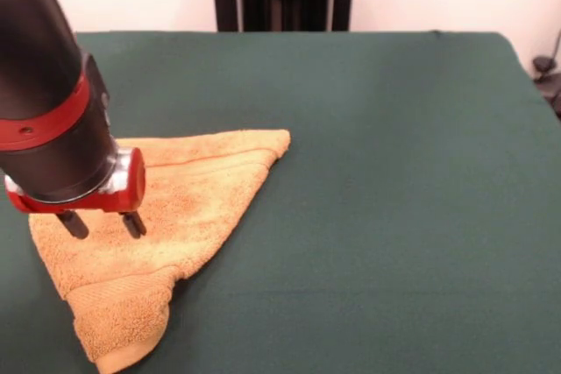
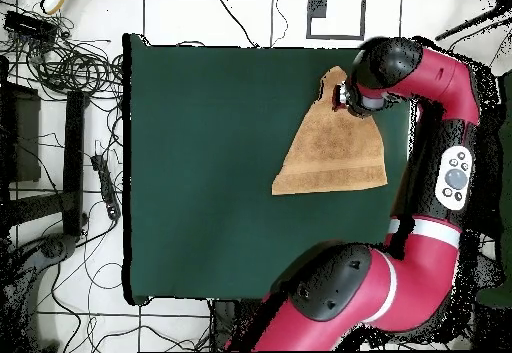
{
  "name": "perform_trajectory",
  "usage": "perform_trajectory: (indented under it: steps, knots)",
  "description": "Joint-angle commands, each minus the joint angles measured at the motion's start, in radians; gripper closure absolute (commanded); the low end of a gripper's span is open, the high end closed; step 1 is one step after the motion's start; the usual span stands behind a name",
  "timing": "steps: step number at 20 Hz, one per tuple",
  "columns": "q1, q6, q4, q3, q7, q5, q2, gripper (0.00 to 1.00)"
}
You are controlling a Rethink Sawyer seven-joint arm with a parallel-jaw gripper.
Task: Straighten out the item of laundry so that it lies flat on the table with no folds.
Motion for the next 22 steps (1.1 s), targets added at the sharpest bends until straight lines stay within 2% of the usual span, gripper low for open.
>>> perform_trajectory:
  steps: [1,9,15,22]
  knots:
    - [0.081,-0.048,0.18,-0.011,0.133,0.036,0.002,0.0]
    - [0.118,-0.029,0.13,-0.025,0.202,0.062,0.025,0.0]
    - [0.148,0.064,-0.028,0.013,0.211,0.045,0.096,0.0]
    - [0.161,0.122,-0.185,0.099,0.169,-0.024,0.169,0.0]
